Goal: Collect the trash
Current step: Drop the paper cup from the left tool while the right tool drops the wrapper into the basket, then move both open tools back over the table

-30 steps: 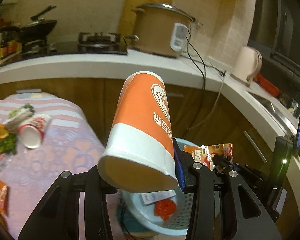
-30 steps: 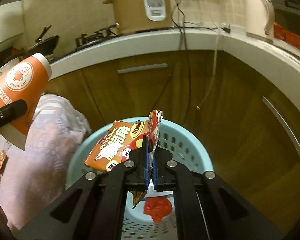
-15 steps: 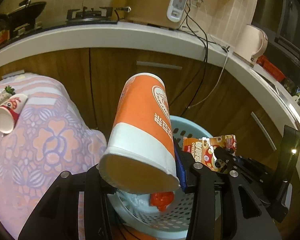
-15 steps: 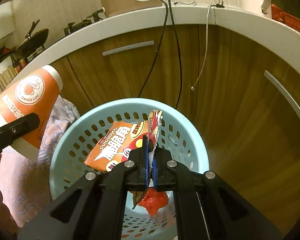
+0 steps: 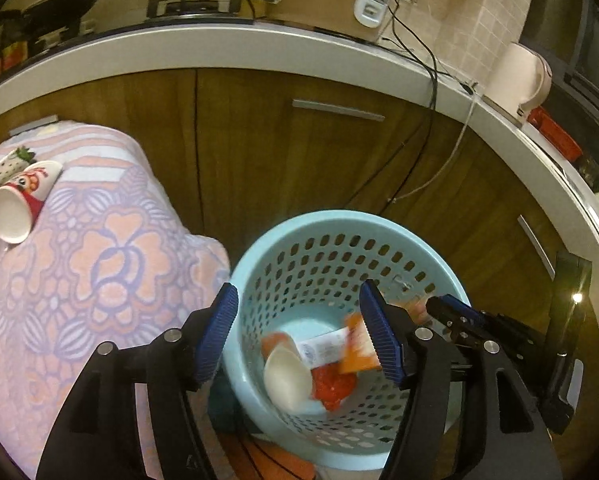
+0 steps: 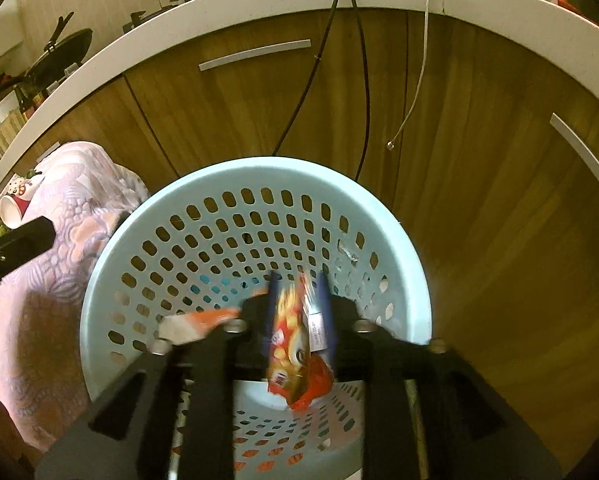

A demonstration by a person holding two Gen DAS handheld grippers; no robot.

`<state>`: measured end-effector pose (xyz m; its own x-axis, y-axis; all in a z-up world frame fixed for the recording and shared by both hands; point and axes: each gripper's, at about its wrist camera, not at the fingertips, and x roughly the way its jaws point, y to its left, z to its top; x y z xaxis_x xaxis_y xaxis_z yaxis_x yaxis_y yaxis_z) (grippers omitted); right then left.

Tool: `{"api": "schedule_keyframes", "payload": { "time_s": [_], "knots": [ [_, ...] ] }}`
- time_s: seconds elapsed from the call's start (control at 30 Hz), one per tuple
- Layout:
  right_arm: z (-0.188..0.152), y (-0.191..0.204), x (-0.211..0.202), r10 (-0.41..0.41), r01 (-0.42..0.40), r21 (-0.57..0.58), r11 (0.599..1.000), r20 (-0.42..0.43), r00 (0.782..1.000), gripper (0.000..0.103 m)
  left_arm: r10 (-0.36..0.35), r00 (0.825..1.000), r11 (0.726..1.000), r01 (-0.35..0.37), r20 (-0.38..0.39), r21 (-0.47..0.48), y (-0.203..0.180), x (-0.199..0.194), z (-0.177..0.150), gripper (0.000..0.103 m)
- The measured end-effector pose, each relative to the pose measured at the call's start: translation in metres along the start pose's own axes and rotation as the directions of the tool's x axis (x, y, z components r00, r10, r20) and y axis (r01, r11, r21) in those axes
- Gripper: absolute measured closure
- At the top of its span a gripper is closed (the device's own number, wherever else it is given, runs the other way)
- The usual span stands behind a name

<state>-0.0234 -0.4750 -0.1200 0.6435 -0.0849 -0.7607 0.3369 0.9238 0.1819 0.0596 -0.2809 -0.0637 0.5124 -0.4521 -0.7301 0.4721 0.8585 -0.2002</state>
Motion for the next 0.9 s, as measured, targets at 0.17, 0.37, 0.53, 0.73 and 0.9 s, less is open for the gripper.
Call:
{"api": "schedule_keyframes", "payload": {
  "time_s": [0.17, 0.37, 0.53, 0.73, 0.9],
  "knots": [
    [0.002, 0.006, -0.013, 0.008, -0.007, -0.023, 1.0, 0.048, 0.999, 0.049, -0.001, 0.999, 1.0, 0.001, 0.035, -0.007, 0.005, -0.014, 0.001, 0.04],
    [0.004, 0.016, -0.024, 0.026, -0.023, -0.048, 0.999, 0.071, 0.997, 0.049, 0.001, 0.998, 1.0, -0.001, 0.063, -0.002, 0.006, -0.031, -0.002, 0.04],
    [0.005, 0.025, -0.034, 0.042, -0.037, -0.062, 0.997, 0.087, 0.995, 0.049, 0.004, 0.996, 1.0, -0.003, 0.089, -0.016, 0.012, -0.046, -0.004, 0.04],
    [0.002, 0.046, -0.052, 0.069, -0.054, -0.12, 0.991, 0.127, 0.99, 0.049, 0.016, 0.991, 1.0, -0.016, 0.136, -0.003, 0.021, -0.075, -0.011, 0.04],
    [0.001, 0.075, -0.068, 0.103, -0.074, -0.176, 0.982, 0.165, 0.981, 0.049, 0.043, 0.979, 0.999, -0.041, 0.198, -0.013, 0.038, -0.11, -0.02, 0.04]
  ]
}}
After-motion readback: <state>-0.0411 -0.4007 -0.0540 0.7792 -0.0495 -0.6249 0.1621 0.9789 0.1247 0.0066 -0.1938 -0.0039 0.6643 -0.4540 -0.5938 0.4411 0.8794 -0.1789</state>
